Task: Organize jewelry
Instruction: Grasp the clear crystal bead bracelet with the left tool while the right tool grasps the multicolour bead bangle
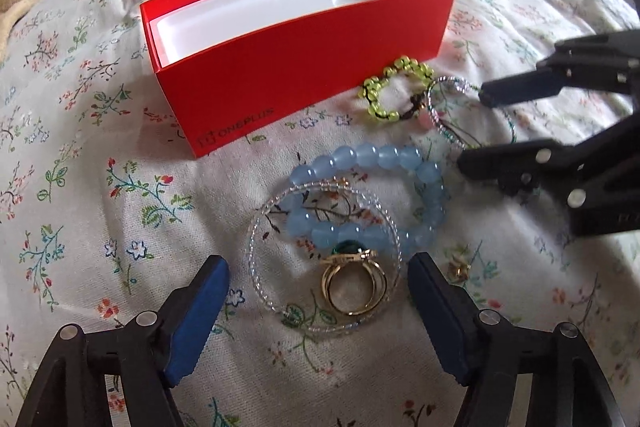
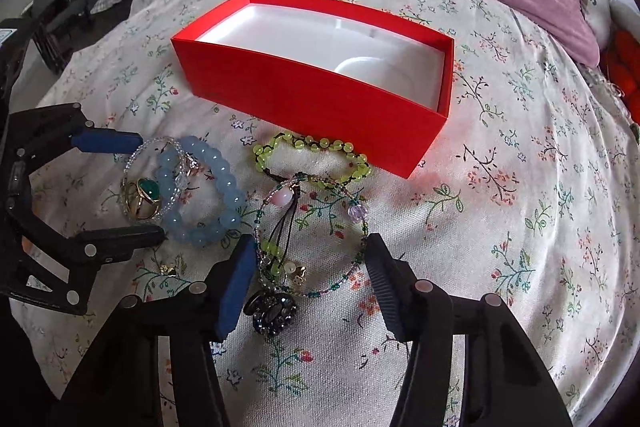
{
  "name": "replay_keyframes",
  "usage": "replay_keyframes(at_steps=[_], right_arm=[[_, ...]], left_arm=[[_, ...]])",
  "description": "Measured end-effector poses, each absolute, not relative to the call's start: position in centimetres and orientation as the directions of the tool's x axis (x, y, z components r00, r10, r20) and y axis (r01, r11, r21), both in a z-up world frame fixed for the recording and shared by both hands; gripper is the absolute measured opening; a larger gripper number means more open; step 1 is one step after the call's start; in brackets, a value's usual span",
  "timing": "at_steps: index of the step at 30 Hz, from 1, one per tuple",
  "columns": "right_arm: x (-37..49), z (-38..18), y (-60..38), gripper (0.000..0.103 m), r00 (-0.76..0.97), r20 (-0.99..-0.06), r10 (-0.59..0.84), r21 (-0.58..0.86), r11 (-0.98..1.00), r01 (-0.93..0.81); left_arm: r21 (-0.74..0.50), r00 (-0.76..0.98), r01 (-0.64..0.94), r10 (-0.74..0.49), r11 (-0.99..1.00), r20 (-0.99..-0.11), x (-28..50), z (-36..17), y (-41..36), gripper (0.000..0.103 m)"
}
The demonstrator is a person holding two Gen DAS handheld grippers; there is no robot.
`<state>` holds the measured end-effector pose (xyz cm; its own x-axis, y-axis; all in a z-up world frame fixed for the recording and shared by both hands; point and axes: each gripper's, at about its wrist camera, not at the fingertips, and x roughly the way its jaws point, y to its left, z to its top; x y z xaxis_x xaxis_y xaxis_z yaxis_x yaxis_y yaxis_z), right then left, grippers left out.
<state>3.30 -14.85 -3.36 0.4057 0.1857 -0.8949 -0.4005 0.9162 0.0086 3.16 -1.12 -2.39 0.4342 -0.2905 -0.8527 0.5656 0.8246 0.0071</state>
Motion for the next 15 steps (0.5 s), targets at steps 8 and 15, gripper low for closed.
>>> replay_keyframes(at_steps=[8,15], right_arm=[[2.88,-3.01,-15.30,0.059,0.404,-0.896,0.184,0.013,0.921,-0.390],[2.80,-2.63,-15.31,0.059,0.409,-0.893,0.186,0.012,0.920,-0.393]], left_arm=[[0.045,0.446,0.589,-0.278,0.807,-0.851,2.97,-2.74,-1.34,0.078],[0.049,0.447,0.600,-0.285,0.798,-0.848,2.82,-2.42,-1.55,0.061]])
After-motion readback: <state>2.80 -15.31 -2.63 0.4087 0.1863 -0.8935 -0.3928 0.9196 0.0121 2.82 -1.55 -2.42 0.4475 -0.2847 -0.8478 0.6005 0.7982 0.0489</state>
